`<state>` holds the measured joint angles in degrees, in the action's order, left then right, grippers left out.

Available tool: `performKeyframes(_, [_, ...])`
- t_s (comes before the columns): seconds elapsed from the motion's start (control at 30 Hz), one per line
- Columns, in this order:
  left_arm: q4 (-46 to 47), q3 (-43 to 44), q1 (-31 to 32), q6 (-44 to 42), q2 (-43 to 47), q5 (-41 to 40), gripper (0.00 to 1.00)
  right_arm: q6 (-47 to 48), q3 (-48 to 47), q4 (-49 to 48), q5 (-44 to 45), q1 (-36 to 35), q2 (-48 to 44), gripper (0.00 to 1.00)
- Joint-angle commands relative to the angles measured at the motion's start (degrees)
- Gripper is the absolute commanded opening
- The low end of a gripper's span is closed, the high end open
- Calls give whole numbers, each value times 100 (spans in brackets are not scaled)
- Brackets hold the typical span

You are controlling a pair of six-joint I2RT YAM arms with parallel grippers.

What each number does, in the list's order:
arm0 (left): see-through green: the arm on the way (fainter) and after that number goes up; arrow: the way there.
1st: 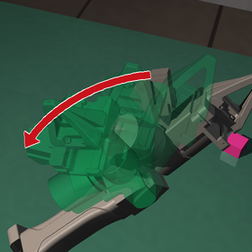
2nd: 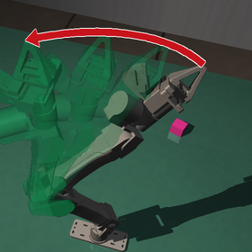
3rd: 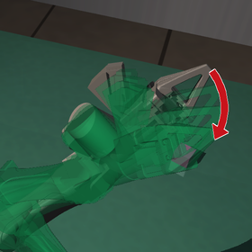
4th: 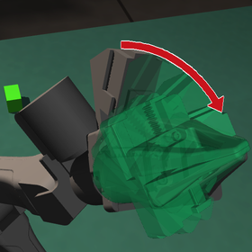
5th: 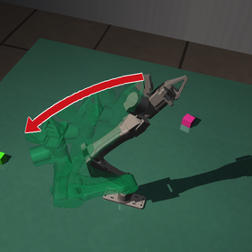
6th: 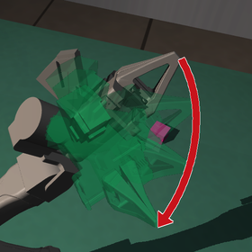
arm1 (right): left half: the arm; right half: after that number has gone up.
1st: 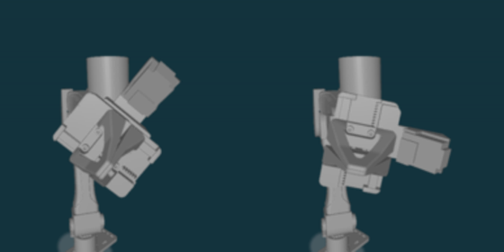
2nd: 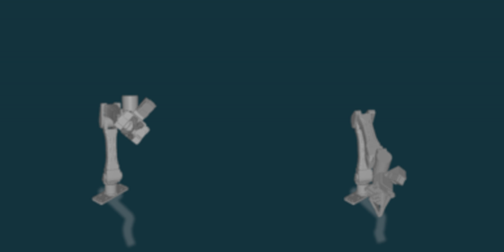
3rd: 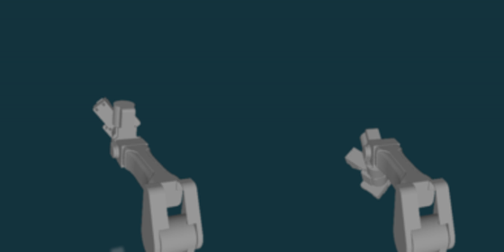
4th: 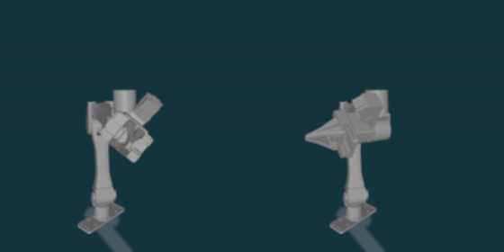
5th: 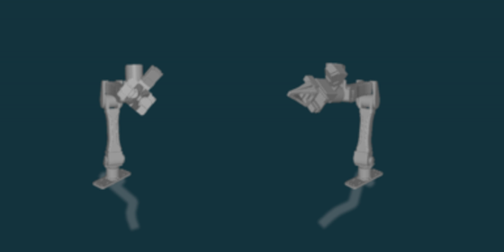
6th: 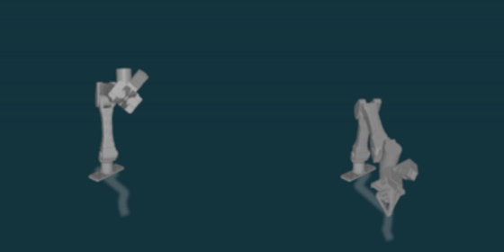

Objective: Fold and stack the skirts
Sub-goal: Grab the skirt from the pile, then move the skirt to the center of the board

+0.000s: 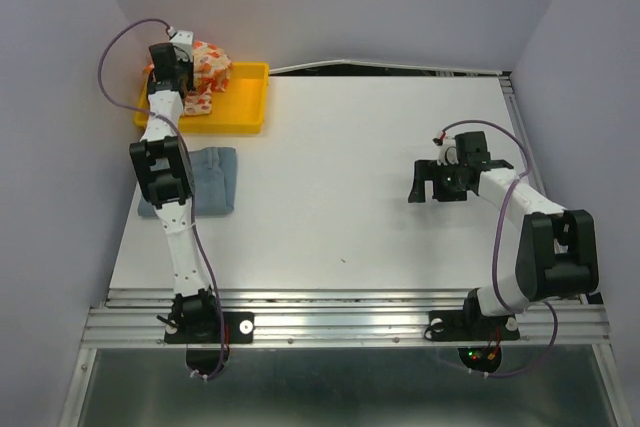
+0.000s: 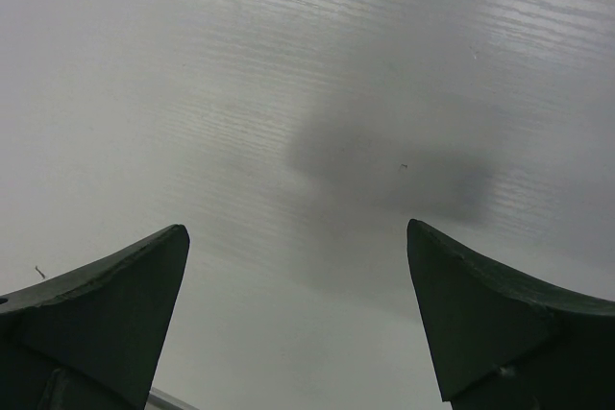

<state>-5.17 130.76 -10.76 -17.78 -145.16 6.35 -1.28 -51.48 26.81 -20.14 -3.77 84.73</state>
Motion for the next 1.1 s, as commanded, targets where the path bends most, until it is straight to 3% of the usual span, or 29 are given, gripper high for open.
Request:
performKeyframes(0.0, [360, 160, -5, 301, 2008, 770, 0, 58, -256, -18, -174, 25, -220, 100])
performKeyframes(0.27, [-125, 152, 259, 521, 3511, 1790, 0, -39, -617, 96, -456, 25, -308, 100])
performKeyframes(0.47, [-545, -252, 829, 653, 4452, 2537, 0, 101, -1099, 281, -710, 25, -404, 100])
performKeyframes(0.77, [-696, -2940, 2393, 415, 5726, 3224, 0, 645, -1452, 641, -999, 130, -440, 100])
performKeyframes(0.87, [-731, -3861, 2832, 564, 5797, 3389, 0, 979, -1435, 1123, -1761, 131, -518, 100])
performKeyframes(1.07, [-257, -5024, 3291, 1215, 5605, 4172, 0, 1489, -1172, 1660, -2379, 131, -633, 100])
